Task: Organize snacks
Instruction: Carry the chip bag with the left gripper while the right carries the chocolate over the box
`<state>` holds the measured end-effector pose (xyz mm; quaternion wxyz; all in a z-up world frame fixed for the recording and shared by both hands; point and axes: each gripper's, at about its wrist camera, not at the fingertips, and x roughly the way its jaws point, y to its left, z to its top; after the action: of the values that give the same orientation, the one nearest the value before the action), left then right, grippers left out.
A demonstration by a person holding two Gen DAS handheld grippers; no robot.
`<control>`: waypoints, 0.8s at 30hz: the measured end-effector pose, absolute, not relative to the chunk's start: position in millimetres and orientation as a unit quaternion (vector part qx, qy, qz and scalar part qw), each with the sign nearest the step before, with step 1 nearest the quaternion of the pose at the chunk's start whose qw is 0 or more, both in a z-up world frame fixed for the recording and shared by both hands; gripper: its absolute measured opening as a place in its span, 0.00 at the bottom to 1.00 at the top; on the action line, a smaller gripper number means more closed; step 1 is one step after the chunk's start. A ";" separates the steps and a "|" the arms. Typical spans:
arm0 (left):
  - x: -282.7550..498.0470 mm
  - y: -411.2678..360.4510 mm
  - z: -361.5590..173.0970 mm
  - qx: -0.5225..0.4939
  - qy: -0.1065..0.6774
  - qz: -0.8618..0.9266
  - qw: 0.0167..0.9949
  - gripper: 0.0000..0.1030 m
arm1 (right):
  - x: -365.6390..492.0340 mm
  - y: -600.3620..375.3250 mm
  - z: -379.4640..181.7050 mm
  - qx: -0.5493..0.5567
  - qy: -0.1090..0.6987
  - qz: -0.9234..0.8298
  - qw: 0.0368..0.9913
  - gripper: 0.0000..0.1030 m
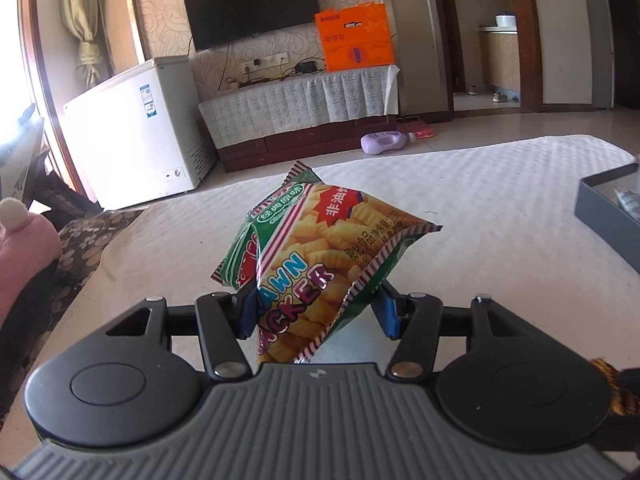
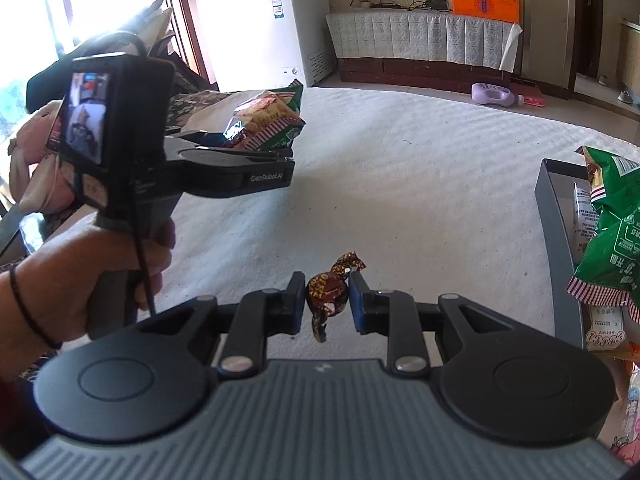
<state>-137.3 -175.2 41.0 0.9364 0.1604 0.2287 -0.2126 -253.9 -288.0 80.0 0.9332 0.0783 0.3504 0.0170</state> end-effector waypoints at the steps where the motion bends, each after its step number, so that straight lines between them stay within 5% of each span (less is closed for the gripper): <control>1: -142.5 -176.3 42.2 0.165 0.226 -0.214 0.936 0.60 | -254.6 -288.5 80.5 0.079 0.350 0.018 0.933 0.26; 24: -270.6 -188.4 38.1 0.220 0.221 -0.228 0.922 0.60 | -294.4 -308.1 92.9 0.089 0.309 0.003 0.947 0.26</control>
<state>-270.6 -188.4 38.1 0.9223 0.2204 0.2206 -0.2284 -294.4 -308.1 92.9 0.9469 0.0894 0.3087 0.0034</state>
